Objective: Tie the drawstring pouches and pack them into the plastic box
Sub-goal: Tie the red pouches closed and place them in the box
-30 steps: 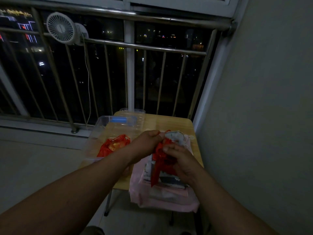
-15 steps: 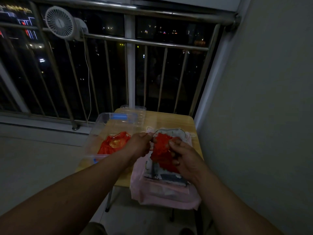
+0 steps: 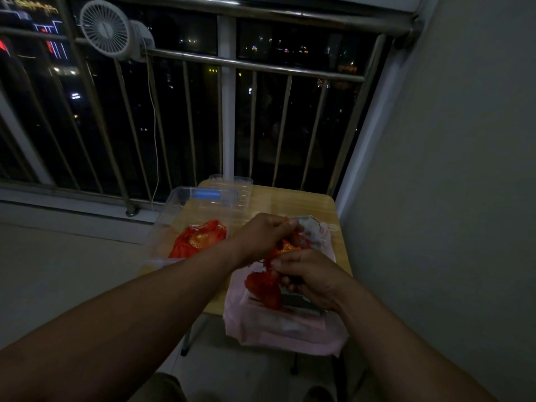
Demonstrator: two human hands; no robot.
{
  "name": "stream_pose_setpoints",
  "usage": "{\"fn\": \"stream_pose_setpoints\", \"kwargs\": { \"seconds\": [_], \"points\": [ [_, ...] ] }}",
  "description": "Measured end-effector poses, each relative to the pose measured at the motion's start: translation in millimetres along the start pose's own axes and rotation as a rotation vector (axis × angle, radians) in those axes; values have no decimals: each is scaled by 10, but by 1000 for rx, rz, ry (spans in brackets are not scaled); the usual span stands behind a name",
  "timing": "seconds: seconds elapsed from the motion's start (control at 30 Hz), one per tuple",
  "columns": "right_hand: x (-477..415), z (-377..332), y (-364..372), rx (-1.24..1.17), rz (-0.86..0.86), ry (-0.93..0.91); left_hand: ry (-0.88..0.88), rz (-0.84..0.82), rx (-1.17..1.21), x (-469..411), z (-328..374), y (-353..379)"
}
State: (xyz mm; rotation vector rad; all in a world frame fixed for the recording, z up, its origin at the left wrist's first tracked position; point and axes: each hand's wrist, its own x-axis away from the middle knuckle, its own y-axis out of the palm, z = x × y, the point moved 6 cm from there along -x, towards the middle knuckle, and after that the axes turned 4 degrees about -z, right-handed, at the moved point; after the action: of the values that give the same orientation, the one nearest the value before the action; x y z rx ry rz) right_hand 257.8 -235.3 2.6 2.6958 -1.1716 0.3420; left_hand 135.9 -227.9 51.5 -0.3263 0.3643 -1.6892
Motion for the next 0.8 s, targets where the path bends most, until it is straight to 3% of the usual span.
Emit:
{"fn": "stream_pose_setpoints", "kwargs": {
  "seconds": [0.17,0.37,0.47,0.6,0.7,0.8],
  "points": [
    [-11,-11,34,144,35,-1,3,-39,29,22,-30,69],
    [-3,28,-67,36,173,12,-100,-124,222,290,-165,75],
    [-4,38,-168,-28,235,22,-50,-130,59,389,-329,111],
    [-10,21,-130,-91,223,35,126,73,-380,380,-359,40],
    [3,0,-117,-106,225,31,198,96,-446,398,-256,13],
    [11,-34,-162,-60,238,13,120,43,-403,383,-239,-11]
  ]
}}
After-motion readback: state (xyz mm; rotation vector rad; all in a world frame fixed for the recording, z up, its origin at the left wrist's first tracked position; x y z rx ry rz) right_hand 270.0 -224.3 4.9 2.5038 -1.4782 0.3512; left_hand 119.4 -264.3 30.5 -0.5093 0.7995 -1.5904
